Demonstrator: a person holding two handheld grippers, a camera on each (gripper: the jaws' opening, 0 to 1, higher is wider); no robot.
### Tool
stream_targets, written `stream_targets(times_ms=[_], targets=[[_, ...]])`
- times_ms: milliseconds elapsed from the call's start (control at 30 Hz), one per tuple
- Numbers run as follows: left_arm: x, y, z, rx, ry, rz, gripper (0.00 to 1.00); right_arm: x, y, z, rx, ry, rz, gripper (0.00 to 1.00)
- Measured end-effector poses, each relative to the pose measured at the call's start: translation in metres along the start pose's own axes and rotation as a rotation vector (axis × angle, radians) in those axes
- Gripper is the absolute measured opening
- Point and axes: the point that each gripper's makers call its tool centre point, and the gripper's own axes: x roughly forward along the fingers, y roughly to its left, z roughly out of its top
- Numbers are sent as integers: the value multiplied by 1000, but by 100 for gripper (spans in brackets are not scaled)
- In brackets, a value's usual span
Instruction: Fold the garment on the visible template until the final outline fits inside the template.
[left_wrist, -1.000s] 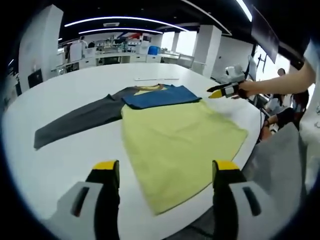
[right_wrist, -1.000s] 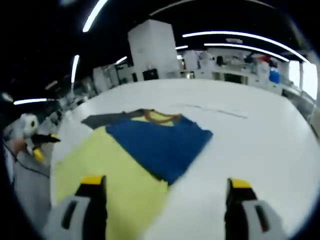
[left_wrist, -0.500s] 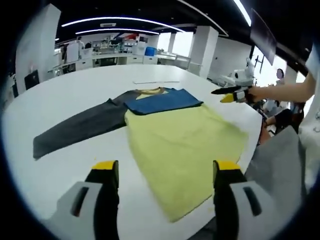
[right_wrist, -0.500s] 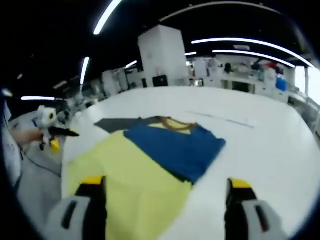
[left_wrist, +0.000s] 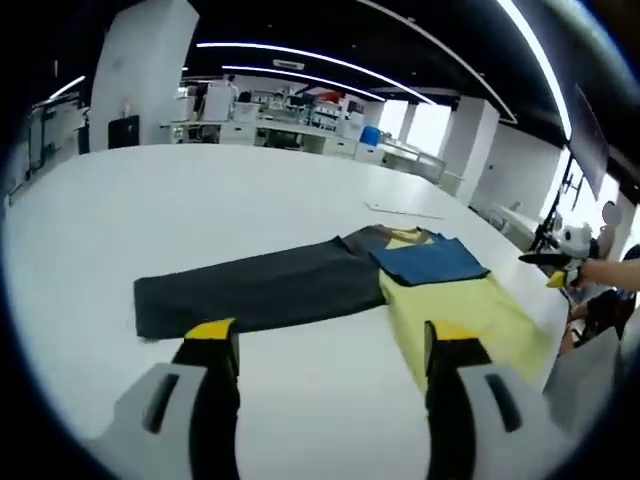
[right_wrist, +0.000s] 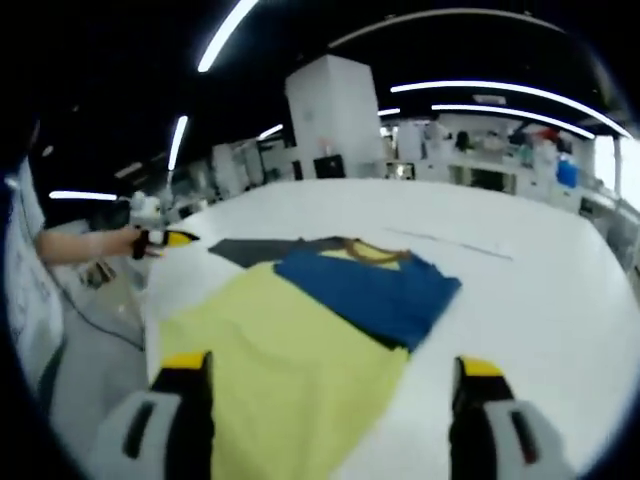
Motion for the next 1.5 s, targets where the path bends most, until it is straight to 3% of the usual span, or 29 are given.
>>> stream_targets(times_ms=[67, 167, 367, 500, 567, 667, 833, 1033, 1167, 1233, 1333, 1433, 1467, 1500], targets=[[2, 20, 5, -12, -6, 39, 72, -2, 3, 0, 7, -3, -1, 100], [4, 45, -2, -16, 25, 72, 70, -5, 5, -3, 7, 8, -4, 100], [4, 76, -9, -47, 45, 138, 68, -11, 7, -12, 30, 23, -17, 100], [8, 105, -22, -115, 75, 207, 67, -17, 6, -18, 47, 25, -28, 100], [10, 117, -28, -102, 92, 240, 65, -20, 7, -19, 78, 10, -34, 100], [15, 135, -31, -188, 84, 294, 61, -26, 10, -22, 88, 0, -40, 100], [22, 143, -33, -226, 74, 333, 52, -40, 8, -34, 120, 8, -72, 100], [25, 138, -34, -249, 66, 371, 41, -50, 4, -39, 163, -7, -108, 100], [27, 150, -34, -272, 63, 399, 35, -52, 7, -41, 171, -9, -114, 93], [30, 162, -35, -265, 73, 415, 31, -52, 9, -41, 176, -16, -122, 97], [32, 177, -38, -230, 93, 438, 22, -50, 10, -45, 186, -12, -123, 94], [25, 182, -46, -166, 158, 475, 6, -46, 14, -47, 194, -12, -122, 95], [24, 181, -43, -129, 149, 465, 6, -46, 13, -48, 197, -13, -121, 95], [24, 177, -43, -178, 142, 469, 6, -45, 14, -48, 199, -17, -118, 95]])
